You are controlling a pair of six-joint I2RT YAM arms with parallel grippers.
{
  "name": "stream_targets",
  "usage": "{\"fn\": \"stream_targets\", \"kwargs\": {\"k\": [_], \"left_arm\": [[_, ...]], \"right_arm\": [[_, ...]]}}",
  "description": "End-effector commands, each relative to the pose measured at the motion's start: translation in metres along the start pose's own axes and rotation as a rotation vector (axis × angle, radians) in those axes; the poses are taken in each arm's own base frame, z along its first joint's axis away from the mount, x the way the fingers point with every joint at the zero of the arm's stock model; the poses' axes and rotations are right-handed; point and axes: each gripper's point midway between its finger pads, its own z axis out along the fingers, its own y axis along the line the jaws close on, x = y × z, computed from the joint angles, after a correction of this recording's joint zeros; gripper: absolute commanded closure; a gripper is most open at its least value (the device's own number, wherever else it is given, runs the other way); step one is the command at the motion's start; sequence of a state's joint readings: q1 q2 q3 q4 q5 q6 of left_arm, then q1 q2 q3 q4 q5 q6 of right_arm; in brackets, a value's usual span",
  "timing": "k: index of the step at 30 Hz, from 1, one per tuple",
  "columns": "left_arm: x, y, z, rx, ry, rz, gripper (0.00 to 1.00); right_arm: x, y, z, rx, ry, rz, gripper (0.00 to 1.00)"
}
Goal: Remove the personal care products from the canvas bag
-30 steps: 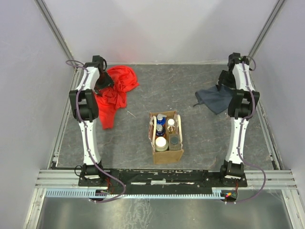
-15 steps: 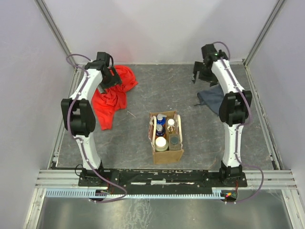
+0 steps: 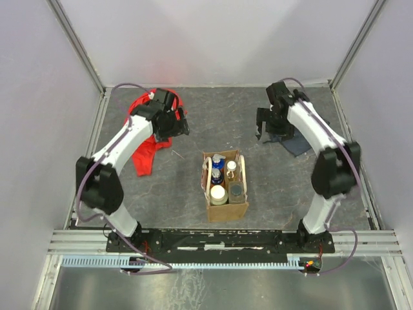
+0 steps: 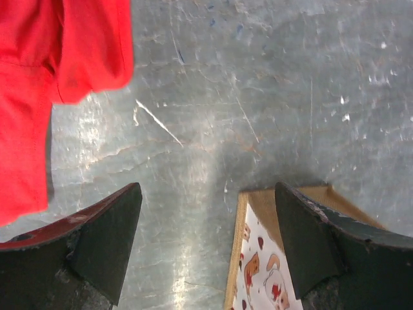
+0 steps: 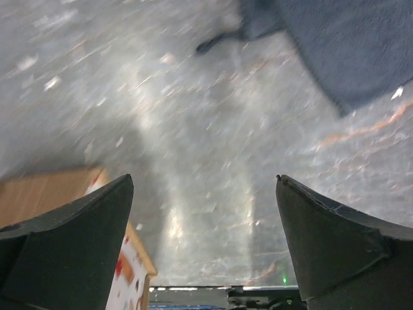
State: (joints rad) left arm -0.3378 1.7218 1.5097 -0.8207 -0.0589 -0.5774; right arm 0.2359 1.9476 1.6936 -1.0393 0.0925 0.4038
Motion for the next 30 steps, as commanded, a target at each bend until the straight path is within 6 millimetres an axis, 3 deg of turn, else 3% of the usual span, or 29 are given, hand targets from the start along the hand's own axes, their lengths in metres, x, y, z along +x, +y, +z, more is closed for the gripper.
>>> {"fn": "stream_targets", "kwargs": {"k": [1,7,11,15,20,22,25,30], "left_arm": [[0.015,-0.013,-0.045,0.099,-0.133,-0.057,0.10],[0.044,-0.029,-0.085,0.238,-0.180,-0.067,0.10],[0.068,-0.037,-0.099,0.245,-0.149,-0.027,0.10],[0.101,-0.048,-0.122,0.329,-0.154,-0.023,0.11],[0.129,-0.051,-0.131,0.365,-0.115,-0.020,0.11],[0.128,-0.047,-0.139,0.338,-0.132,-0.017,0.11],[0.110,-0.052,-0.167,0.370,-0.206,-0.026,0.11],[0.080,-0.077,-0.214,0.453,-0.261,0.003,0.11]], "right_arm": [[0.009,0.027,-0.106,-0.168,-0.338,0.005,0.00],[0.066,0.031,-0.134,-0.269,-0.304,-0.044,0.00],[0.089,0.039,-0.154,-0.314,-0.295,-0.077,0.00],[0.108,0.031,-0.173,-0.317,-0.331,-0.074,0.00],[0.130,0.032,-0.193,-0.344,-0.326,-0.142,0.00],[0.127,0.038,-0.216,-0.394,-0.404,-0.157,0.00],[0.119,0.053,-0.252,-0.468,-0.489,-0.205,0.00],[0.121,0.116,-0.282,-0.651,-0.468,-0.340,0.00]]}}
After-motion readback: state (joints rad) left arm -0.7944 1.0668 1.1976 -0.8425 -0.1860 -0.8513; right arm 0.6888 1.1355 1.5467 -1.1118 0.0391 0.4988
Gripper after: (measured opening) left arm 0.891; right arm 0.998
